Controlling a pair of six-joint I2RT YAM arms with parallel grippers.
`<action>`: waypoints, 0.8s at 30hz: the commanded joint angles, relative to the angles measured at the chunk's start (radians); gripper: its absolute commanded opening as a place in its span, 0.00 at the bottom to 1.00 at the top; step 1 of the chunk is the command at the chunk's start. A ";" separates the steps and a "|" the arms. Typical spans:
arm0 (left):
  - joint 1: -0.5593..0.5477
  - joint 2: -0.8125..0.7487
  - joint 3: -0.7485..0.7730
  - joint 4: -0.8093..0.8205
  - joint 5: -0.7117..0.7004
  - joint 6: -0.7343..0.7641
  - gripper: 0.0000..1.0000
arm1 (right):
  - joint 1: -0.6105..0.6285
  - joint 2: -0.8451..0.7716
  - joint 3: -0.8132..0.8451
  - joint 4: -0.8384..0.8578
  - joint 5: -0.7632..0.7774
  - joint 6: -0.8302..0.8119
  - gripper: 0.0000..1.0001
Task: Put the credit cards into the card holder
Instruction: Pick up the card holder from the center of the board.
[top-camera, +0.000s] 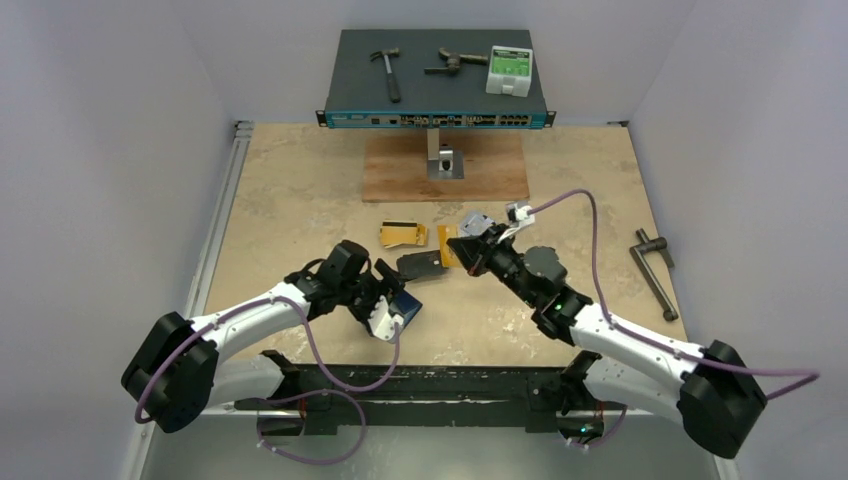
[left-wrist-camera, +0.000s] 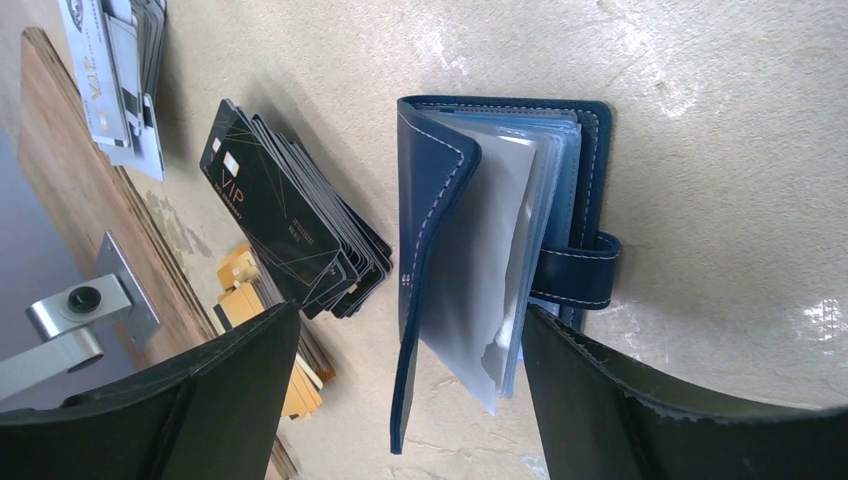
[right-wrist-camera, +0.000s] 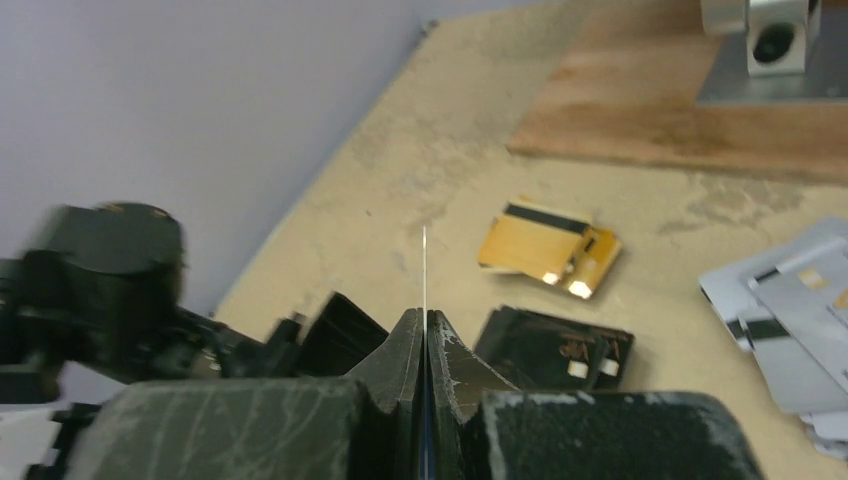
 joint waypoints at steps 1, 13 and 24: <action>-0.007 0.000 0.024 0.036 0.029 -0.020 0.80 | -0.005 0.106 0.012 0.036 -0.014 -0.064 0.00; -0.012 0.055 0.077 0.040 0.028 -0.038 0.66 | -0.006 0.429 0.004 0.253 -0.136 -0.041 0.00; -0.035 0.120 0.147 0.000 0.026 -0.046 0.55 | -0.006 0.460 -0.033 0.329 -0.184 -0.002 0.00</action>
